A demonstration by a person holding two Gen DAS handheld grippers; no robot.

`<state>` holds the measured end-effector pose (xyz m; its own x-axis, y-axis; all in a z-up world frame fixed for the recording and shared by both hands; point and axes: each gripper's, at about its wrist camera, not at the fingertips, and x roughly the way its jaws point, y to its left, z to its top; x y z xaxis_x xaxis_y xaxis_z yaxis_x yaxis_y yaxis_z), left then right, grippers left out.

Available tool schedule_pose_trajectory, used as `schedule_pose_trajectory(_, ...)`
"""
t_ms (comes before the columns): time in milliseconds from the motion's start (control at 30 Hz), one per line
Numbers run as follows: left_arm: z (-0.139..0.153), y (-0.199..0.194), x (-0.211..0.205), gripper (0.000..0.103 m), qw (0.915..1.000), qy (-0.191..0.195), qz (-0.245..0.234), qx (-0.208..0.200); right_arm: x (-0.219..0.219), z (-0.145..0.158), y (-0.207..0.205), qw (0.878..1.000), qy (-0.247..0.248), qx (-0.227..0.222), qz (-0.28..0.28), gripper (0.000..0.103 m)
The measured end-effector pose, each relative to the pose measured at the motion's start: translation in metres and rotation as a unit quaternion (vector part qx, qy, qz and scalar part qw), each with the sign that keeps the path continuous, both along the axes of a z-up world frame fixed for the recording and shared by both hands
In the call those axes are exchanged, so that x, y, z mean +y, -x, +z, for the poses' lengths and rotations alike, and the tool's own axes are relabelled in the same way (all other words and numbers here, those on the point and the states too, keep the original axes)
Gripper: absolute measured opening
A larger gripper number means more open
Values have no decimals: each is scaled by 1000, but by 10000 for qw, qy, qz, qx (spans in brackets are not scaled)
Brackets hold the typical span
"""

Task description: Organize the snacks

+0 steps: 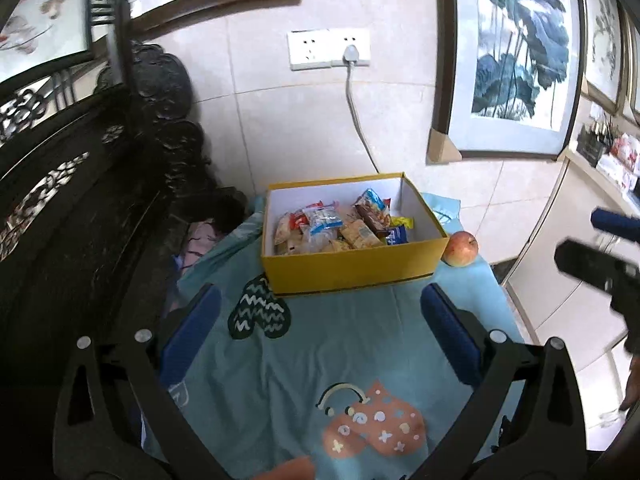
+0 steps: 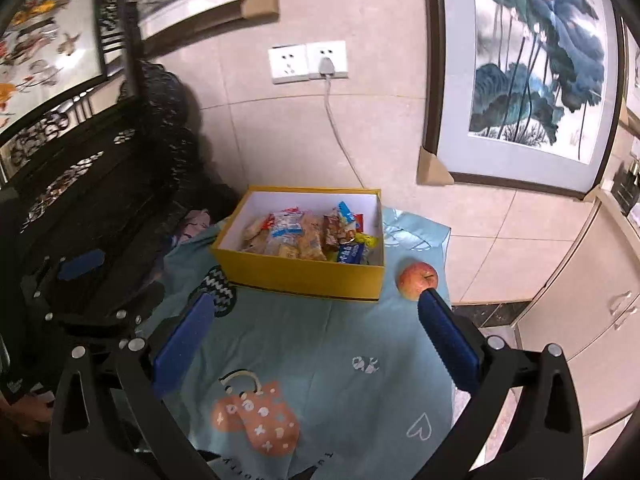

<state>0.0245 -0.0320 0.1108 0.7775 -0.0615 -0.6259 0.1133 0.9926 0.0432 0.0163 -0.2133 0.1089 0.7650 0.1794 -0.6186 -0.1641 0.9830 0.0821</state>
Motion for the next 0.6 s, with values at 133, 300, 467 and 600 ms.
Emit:
schedule_pose_trajectory(133,4,10,6,101,9998,25,189,-1,5,0,14,9999,64,-58,81,102)
schedule_pose_trajectory(300,5,18,12,101,9996,37,272,1,1,-6,24,10000,59,39,12,102)
schedule_pose_trajectory(467,3,22,14,101,9995,178,251,109,-2,-9,31,9999,61,57,-65,102)
schedule_pose_trajectory(600,2,24,13,101,9995,207,201,126,-2,-7,36,9999,87,5,-96,102)
